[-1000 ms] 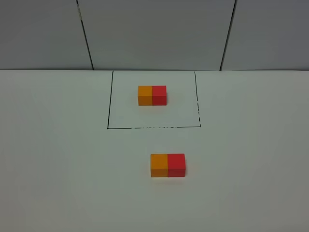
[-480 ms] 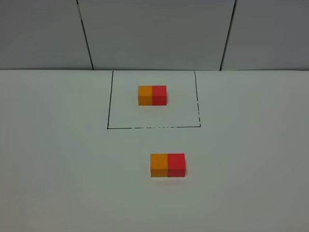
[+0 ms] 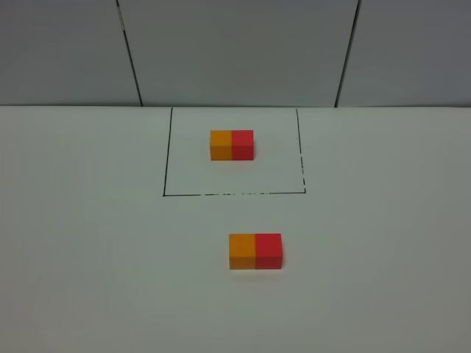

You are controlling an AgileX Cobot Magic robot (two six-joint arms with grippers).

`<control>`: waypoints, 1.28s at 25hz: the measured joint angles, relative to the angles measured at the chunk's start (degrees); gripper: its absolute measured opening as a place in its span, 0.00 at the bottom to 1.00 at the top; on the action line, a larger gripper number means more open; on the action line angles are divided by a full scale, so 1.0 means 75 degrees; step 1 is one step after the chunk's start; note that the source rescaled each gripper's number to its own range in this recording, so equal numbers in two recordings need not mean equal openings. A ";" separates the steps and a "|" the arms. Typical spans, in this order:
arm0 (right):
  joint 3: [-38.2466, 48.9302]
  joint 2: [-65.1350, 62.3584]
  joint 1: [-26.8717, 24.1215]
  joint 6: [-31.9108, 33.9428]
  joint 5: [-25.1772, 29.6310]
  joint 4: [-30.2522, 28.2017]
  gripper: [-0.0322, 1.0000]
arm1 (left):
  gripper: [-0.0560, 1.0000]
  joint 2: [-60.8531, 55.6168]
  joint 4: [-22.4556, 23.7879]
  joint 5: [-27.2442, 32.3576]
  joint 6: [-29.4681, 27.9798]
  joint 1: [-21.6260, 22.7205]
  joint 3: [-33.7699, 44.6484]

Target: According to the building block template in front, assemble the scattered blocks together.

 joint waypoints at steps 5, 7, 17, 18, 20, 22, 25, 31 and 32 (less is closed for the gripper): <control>0.0000 0.0000 0.0000 0.0022 -0.0009 0.0000 0.48 | 0.55 0.0000 0.0000 0.0000 0.0000 0.0000 0.0000; 0.0000 0.0000 0.0000 0.0022 -0.0009 0.0000 0.48 | 0.55 0.0000 0.0000 0.0000 0.0000 0.0000 0.0000; 0.0000 0.0000 0.0000 0.0023 -0.0016 -0.0005 0.48 | 0.55 0.0000 0.0000 0.0000 -0.0008 0.0000 0.0000; 0.0000 0.0000 0.0000 0.0023 -0.0016 -0.0005 0.48 | 0.55 0.0000 0.0000 0.0000 -0.0008 0.0000 0.0000; 0.0000 0.0000 0.0000 0.0023 -0.0016 -0.0005 0.48 | 0.55 0.0000 0.0000 0.0000 -0.0008 0.0000 0.0000; 0.0000 0.0000 0.0000 0.0023 -0.0016 -0.0005 0.48 | 0.55 0.0000 0.0000 0.0000 -0.0008 0.0000 0.0000; 0.0000 0.0000 0.0000 0.0023 -0.0016 -0.0005 0.48 | 0.55 0.0000 0.0000 0.0000 -0.0008 0.0000 0.0000; 0.0000 0.0000 0.0000 0.0023 -0.0016 -0.0005 0.48 | 0.55 0.0000 0.0000 0.0000 -0.0008 0.0000 0.0000; 0.0000 0.0000 0.0000 0.0023 -0.0016 -0.0005 0.48 | 0.55 0.0000 0.0000 0.0000 -0.0008 0.0000 0.0000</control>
